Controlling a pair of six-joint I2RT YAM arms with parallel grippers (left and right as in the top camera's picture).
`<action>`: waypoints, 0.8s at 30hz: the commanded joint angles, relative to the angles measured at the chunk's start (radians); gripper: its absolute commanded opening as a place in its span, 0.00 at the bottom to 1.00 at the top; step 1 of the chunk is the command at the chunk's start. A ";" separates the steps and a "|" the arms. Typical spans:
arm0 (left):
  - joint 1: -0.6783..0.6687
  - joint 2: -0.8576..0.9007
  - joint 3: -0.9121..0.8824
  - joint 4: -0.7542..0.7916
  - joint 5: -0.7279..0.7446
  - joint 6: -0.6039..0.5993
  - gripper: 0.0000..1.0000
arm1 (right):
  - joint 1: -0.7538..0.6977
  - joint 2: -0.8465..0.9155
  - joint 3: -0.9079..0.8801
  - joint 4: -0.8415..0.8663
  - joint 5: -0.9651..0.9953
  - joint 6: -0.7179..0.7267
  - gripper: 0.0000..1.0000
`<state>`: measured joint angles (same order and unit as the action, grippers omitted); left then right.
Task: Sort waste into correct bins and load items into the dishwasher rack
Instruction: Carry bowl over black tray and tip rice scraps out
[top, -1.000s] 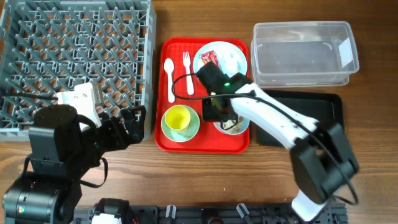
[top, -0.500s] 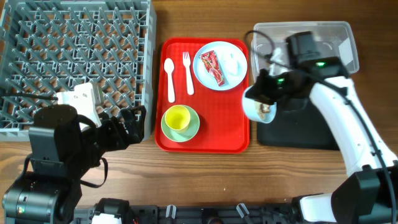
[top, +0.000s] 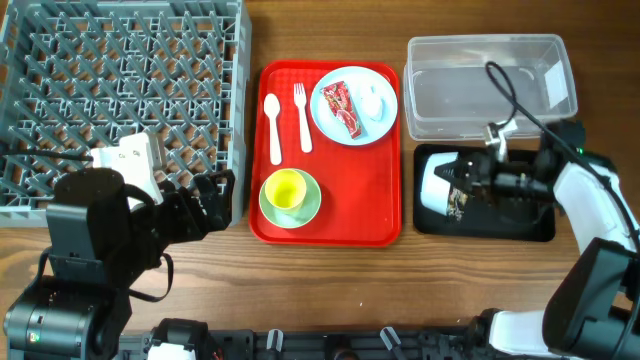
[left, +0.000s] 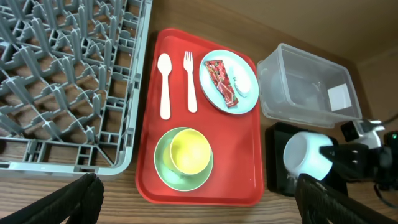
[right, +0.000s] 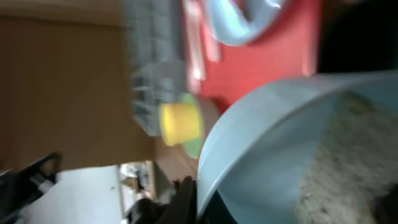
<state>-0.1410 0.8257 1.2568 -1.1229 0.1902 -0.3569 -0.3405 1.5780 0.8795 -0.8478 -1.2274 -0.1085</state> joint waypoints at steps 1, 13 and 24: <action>0.008 0.000 0.013 0.000 -0.009 0.011 1.00 | -0.028 -0.009 -0.033 0.051 -0.315 -0.145 0.04; 0.008 0.000 0.013 0.000 -0.009 0.011 1.00 | -0.052 -0.009 -0.035 0.089 -0.284 -0.016 0.04; 0.008 0.000 0.013 0.000 -0.009 0.011 1.00 | -0.103 -0.011 -0.035 0.002 -0.247 -0.081 0.04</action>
<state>-0.1410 0.8257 1.2568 -1.1229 0.1898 -0.3569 -0.4377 1.5780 0.8513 -0.8547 -1.4422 -0.1158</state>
